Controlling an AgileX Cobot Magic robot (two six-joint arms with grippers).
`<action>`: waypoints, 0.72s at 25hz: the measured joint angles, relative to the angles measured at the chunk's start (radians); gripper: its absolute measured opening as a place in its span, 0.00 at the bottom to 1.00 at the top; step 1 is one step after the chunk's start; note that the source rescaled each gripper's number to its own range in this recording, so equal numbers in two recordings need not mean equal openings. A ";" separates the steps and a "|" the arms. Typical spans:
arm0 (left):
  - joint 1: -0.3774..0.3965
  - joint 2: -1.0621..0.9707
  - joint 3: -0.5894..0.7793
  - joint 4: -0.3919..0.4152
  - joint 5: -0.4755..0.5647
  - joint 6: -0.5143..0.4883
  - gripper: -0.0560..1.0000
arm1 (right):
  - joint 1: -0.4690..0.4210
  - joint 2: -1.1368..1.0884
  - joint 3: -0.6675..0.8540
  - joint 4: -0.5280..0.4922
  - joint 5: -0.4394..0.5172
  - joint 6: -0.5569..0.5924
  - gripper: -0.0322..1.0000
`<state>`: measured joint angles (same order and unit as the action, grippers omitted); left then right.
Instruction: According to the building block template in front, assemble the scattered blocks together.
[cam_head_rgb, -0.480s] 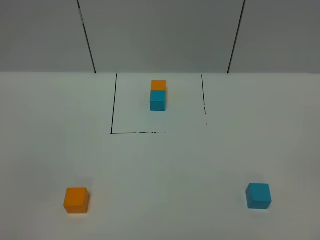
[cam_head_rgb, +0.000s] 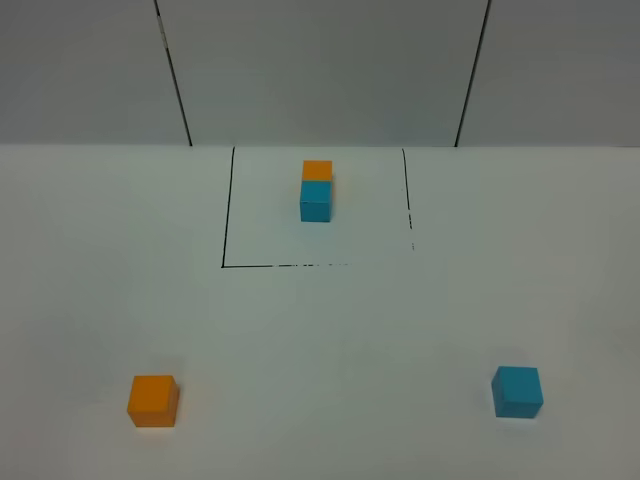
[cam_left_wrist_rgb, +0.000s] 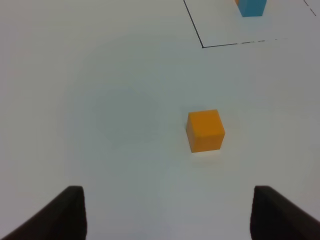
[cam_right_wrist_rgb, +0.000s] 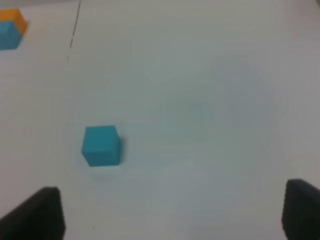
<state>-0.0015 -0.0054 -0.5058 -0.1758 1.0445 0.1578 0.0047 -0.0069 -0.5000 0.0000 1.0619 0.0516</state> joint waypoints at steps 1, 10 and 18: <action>0.000 0.000 0.000 0.000 0.000 0.000 0.48 | 0.000 0.000 0.000 0.000 0.000 0.000 0.75; 0.000 0.000 0.000 0.000 0.000 0.000 0.48 | 0.000 0.000 0.000 0.000 0.000 0.000 0.75; 0.000 0.000 0.000 0.000 0.000 0.000 0.48 | 0.000 0.000 0.000 0.000 0.000 0.000 0.75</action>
<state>-0.0015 -0.0054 -0.5058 -0.1758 1.0445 0.1578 0.0047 -0.0069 -0.5000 0.0000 1.0619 0.0516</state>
